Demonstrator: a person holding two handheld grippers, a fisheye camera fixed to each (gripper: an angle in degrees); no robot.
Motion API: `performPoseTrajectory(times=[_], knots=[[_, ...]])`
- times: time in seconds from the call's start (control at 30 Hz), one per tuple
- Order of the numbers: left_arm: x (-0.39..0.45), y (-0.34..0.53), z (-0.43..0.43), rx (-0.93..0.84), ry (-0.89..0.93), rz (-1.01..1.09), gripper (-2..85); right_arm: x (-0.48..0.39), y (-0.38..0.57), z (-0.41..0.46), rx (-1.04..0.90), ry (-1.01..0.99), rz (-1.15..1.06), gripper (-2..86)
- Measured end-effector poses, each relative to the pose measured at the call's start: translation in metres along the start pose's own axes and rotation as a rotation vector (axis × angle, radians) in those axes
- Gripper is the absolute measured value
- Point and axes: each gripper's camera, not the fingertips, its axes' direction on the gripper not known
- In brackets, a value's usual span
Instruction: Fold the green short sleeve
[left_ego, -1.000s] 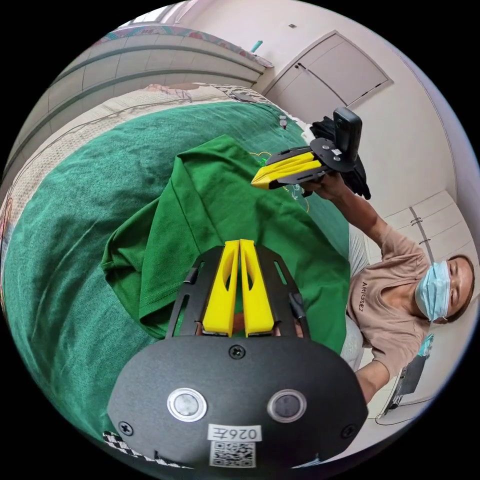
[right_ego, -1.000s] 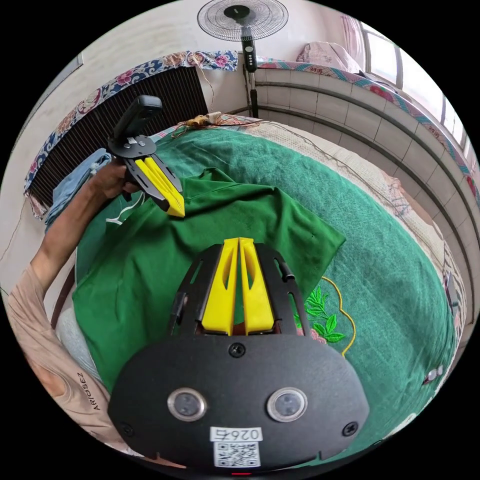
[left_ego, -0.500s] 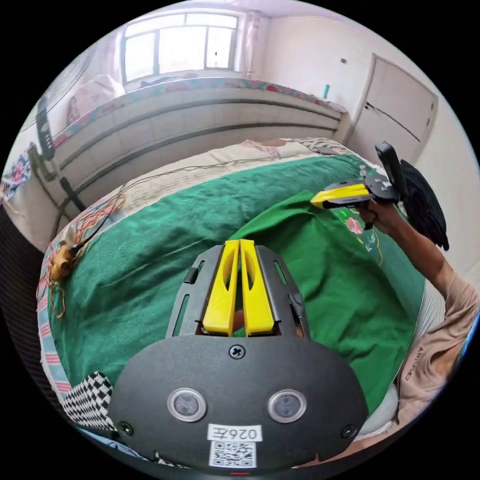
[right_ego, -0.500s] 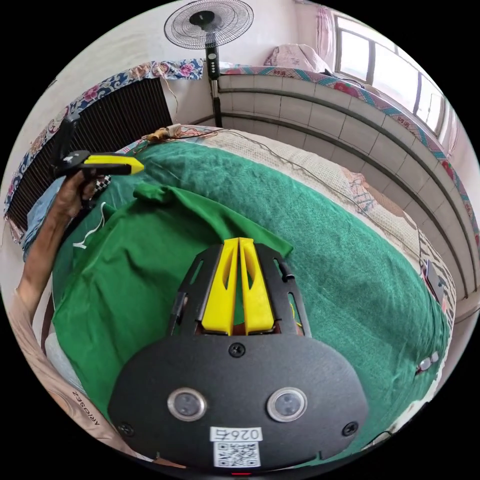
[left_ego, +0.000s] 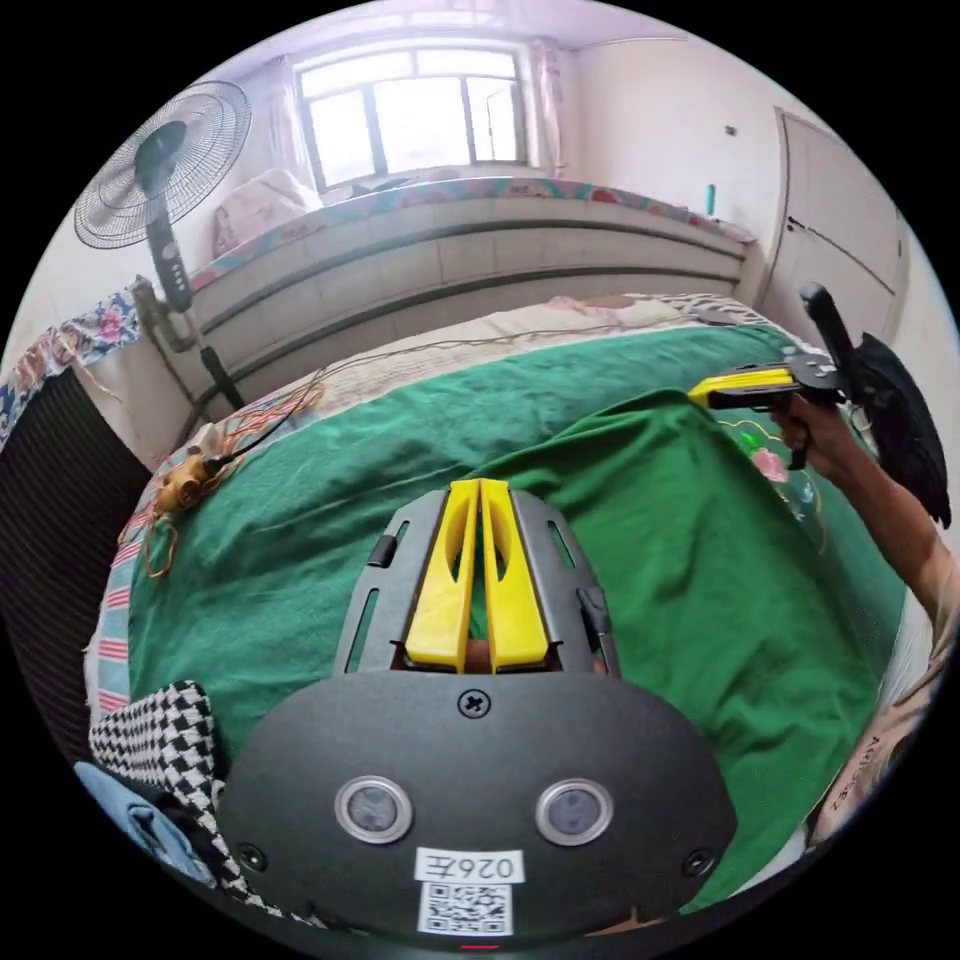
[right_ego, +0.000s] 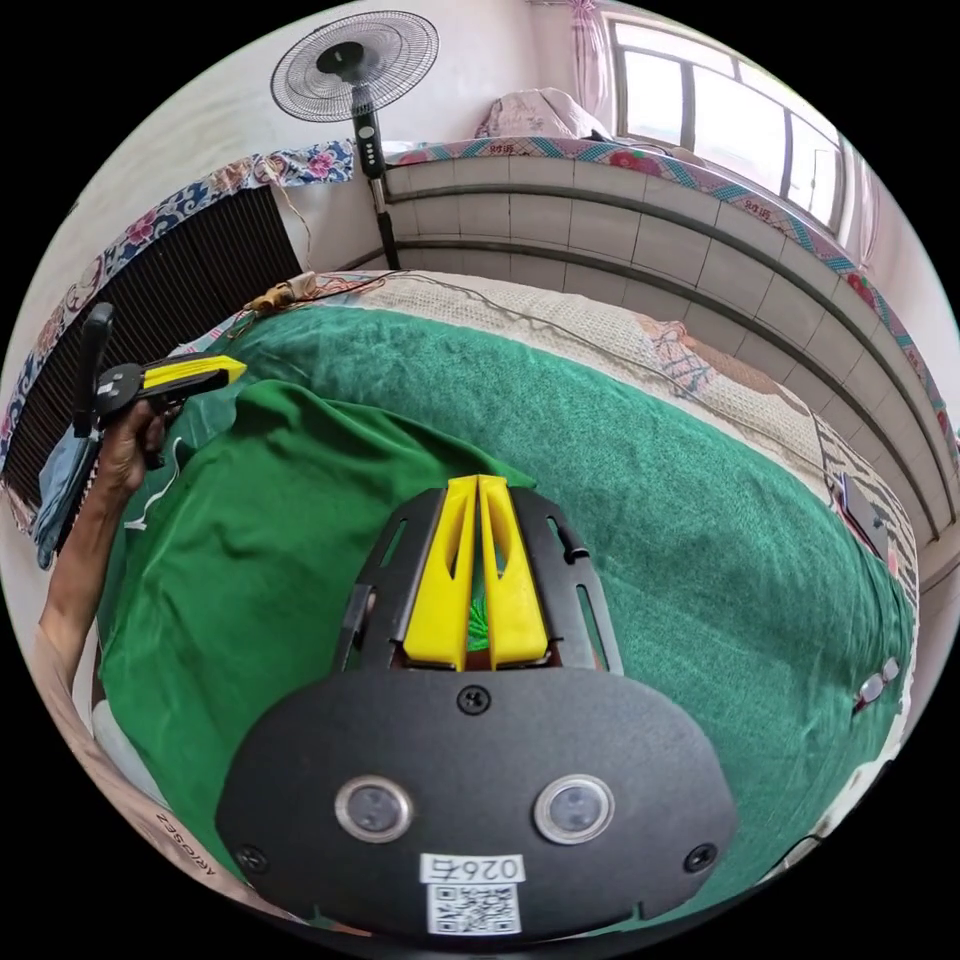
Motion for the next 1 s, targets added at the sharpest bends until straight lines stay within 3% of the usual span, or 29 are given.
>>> performPoseTrajectory(times=[0.03, 0.1, 0.13, 0.2, 0.3, 0.4, 0.47, 0.53, 0.6, 0.63, 0.67, 0.77, 0.9, 1.0], knots=[[0.014, 0.015, -0.006, 0.031, 0.106, 0.057, -1.0, -0.003, 0.009, -0.006, -0.002, -0.003, -0.010, -0.9], [0.030, 0.032, 0.006, -0.074, 0.053, 0.151, -1.0, -0.008, 0.024, -0.019, 0.007, -0.004, -0.026, -0.9], [0.028, 0.040, 0.022, -0.225, -0.052, 0.132, -1.0, -0.011, 0.035, -0.030, 0.017, -0.004, -0.029, -0.9], [0.016, 0.053, 0.005, -0.221, -0.020, 0.057, -1.0, -0.014, 0.053, -0.053, 0.032, -0.002, -0.025, -0.9], [0.006, 0.087, -0.088, 0.021, -0.056, -0.102, -1.0, -0.023, 0.093, -0.115, 0.117, 0.011, -0.017, -0.9], [0.029, 0.152, -0.209, 0.411, -0.029, -0.152, -1.0, -0.044, 0.152, -0.198, 0.294, 0.029, -0.052, -0.9], [0.058, 0.218, -0.286, 0.743, 0.089, -0.146, -1.0, -0.066, 0.214, -0.260, 0.499, 0.042, -0.089, -0.8], [0.079, 0.258, -0.320, 0.865, 0.212, -0.126, -1.0, -0.081, 0.256, -0.290, 0.565, -0.004, -0.129, -0.8], [0.101, 0.283, -0.335, 0.821, 0.342, -0.071, -1.0, -0.093, 0.289, -0.305, 0.529, -0.108, -0.139, -0.9], [0.120, 0.293, -0.336, 0.703, 0.379, -0.039, -1.0, -0.101, 0.307, -0.311, 0.471, -0.160, -0.125, -0.9], [0.141, 0.303, -0.331, 0.577, 0.350, -0.013, -1.0, -0.110, 0.324, -0.314, 0.419, -0.185, -0.105, -0.9], [0.192, 0.335, -0.309, 0.435, 0.236, 0.099, -1.0, -0.139, 0.365, -0.315, 0.374, -0.181, -0.099, -0.9], [0.225, 0.355, -0.270, 0.264, 0.259, 0.168, -1.0, -0.174, 0.386, -0.297, 0.313, -0.232, -0.097, -0.8], [0.233, 0.365, -0.229, -0.071, 0.073, 0.196, -0.8, -0.212, 0.385, -0.267, 0.182, -0.252, -0.168, -0.6]])
